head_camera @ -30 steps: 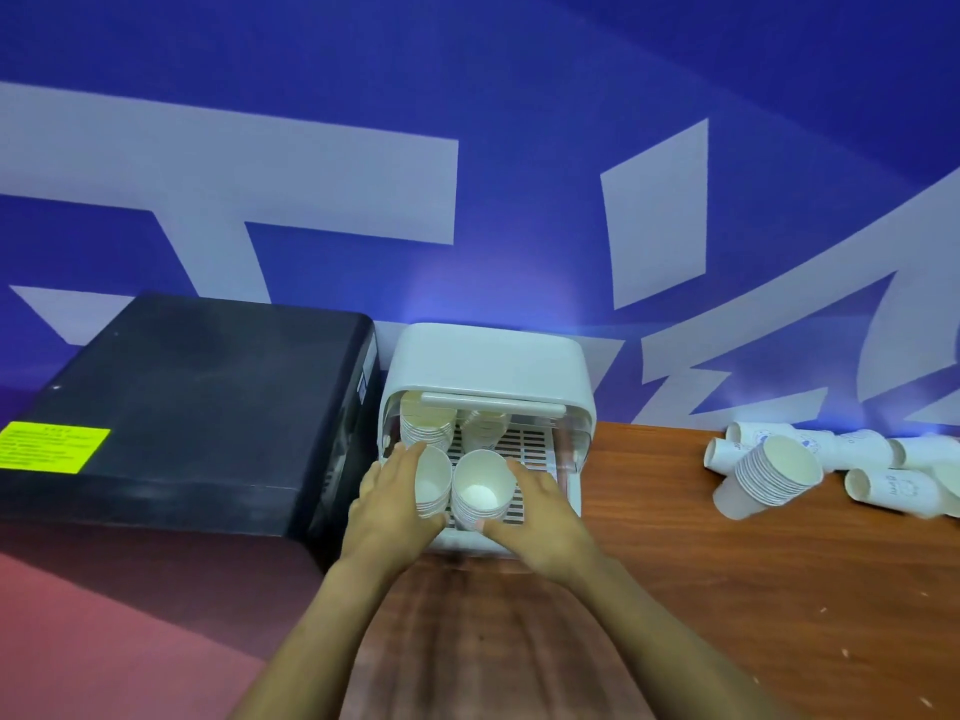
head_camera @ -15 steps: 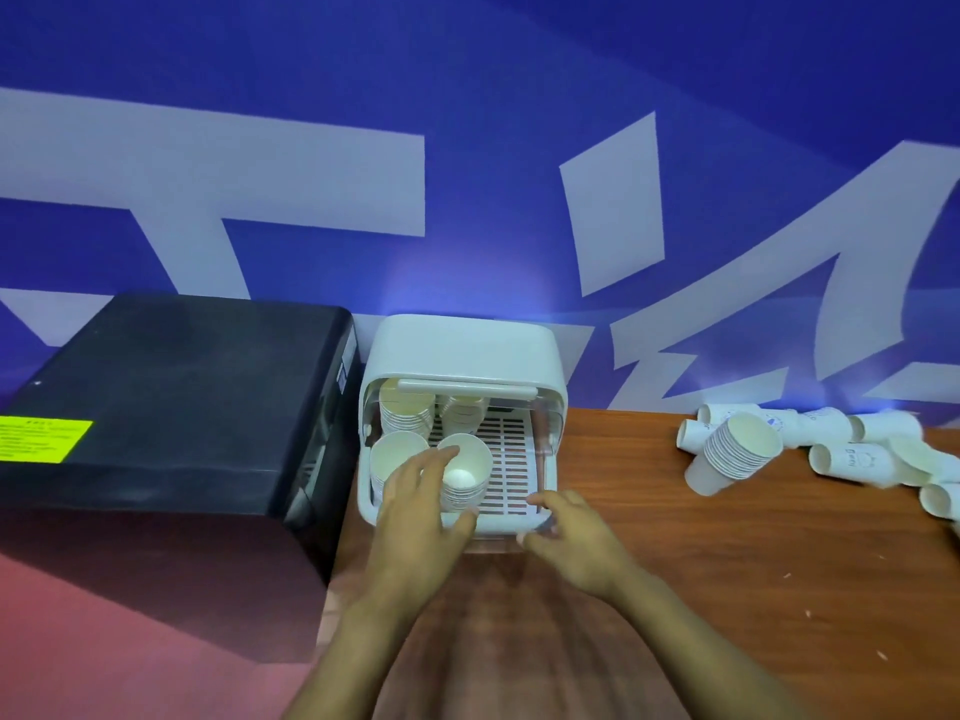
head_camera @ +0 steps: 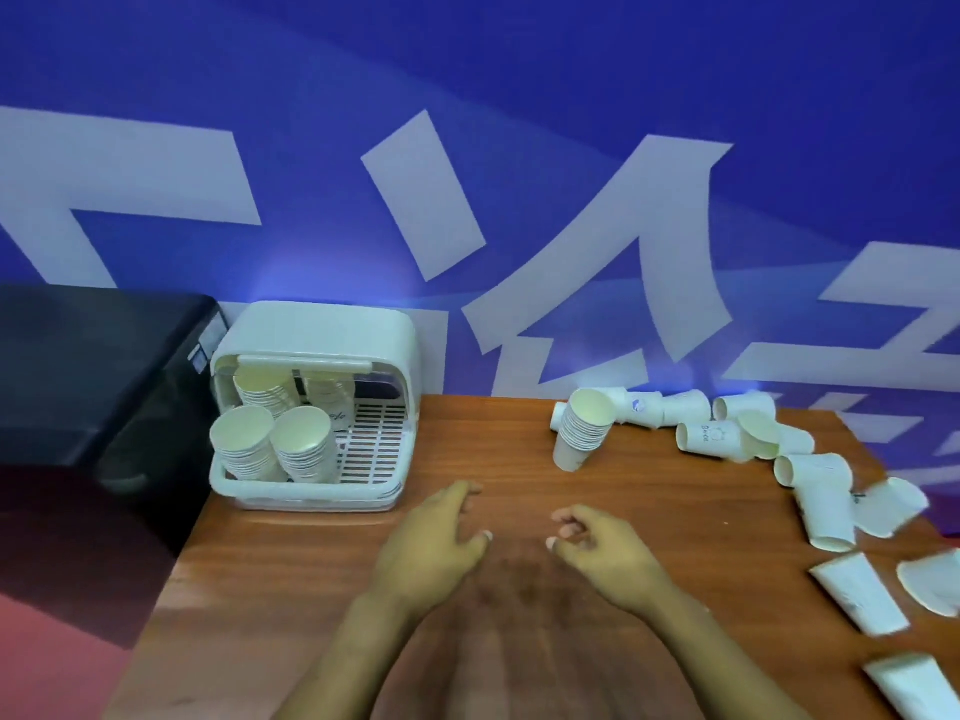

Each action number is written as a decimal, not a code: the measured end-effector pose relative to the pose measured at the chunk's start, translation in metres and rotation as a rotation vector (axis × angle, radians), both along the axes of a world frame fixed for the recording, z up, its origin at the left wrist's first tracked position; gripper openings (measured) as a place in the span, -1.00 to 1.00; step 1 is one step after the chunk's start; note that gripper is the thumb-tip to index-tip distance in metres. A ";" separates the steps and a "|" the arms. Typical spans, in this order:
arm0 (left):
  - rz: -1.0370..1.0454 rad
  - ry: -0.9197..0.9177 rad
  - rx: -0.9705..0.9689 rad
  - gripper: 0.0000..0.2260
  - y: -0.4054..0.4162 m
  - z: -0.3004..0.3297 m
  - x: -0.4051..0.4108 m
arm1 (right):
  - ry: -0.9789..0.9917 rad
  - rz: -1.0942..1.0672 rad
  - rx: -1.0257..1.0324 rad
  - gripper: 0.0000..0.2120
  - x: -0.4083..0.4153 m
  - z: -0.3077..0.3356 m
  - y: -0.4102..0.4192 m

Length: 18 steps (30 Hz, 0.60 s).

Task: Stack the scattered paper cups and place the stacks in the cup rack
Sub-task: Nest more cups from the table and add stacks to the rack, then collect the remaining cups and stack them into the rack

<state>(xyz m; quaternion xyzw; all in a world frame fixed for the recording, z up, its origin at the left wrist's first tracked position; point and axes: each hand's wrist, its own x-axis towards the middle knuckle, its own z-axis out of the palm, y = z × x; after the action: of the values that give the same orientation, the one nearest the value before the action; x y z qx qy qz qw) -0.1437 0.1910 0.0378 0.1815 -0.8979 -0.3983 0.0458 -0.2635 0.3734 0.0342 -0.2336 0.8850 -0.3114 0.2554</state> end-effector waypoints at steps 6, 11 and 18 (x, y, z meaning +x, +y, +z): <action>-0.005 -0.061 0.044 -0.58 0.099 -0.005 -0.034 | -0.011 -0.036 0.003 -0.78 -0.036 -0.006 0.110; -0.057 -0.134 0.051 -0.57 0.146 -0.009 -0.044 | -0.030 -0.045 -0.027 -0.80 -0.042 -0.008 0.157; -0.106 -0.126 0.063 -0.56 0.171 -0.014 -0.068 | 0.001 -0.099 0.010 -0.79 -0.047 -0.009 0.198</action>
<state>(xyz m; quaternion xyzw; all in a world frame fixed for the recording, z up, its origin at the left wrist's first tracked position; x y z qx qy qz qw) -0.2115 0.3621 0.0234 0.1598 -0.8944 -0.4161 -0.0378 -0.3110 0.5716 0.0257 -0.1883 0.8973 -0.3189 0.2403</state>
